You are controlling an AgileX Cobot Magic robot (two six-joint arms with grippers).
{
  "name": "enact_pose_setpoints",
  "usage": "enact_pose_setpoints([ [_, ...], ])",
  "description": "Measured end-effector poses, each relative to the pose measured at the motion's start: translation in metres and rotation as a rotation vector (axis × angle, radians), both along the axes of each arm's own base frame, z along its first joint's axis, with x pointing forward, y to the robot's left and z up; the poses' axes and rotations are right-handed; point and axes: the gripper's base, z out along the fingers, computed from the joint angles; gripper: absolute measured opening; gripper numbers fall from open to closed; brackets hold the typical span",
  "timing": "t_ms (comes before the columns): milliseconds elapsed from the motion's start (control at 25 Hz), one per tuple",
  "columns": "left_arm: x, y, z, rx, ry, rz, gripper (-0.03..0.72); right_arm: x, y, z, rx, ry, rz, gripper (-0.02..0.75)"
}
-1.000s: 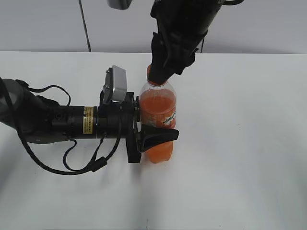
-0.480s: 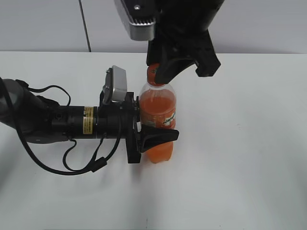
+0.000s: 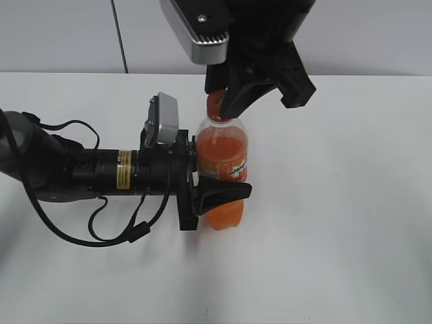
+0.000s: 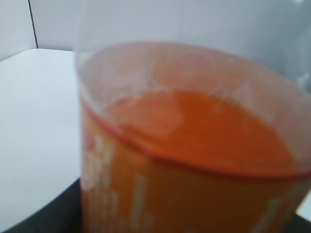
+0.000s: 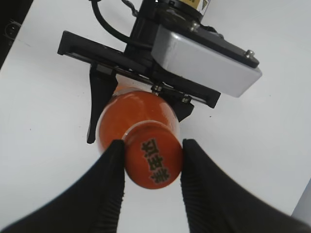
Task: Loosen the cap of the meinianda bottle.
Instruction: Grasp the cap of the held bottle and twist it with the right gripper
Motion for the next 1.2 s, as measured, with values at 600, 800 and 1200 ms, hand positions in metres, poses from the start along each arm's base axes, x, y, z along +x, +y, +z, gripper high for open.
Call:
enact_pose_setpoints([
  [600, 0.000, 0.000, 0.000, 0.000, 0.001, 0.000, 0.415, 0.000, 0.000, 0.000, 0.018, 0.058, -0.147, 0.279],
  [800, 0.000, 0.000, 0.000, 0.000, 0.001, 0.000, 0.415, 0.000, 0.001, -0.001, 0.026, 0.071, -0.166, 0.373],
  [1200, 0.000, 0.000, 0.000, 0.001, 0.000, -0.002, 0.415, -0.001, 0.005, 0.017, 0.131, 0.162, -0.386, 0.421],
])
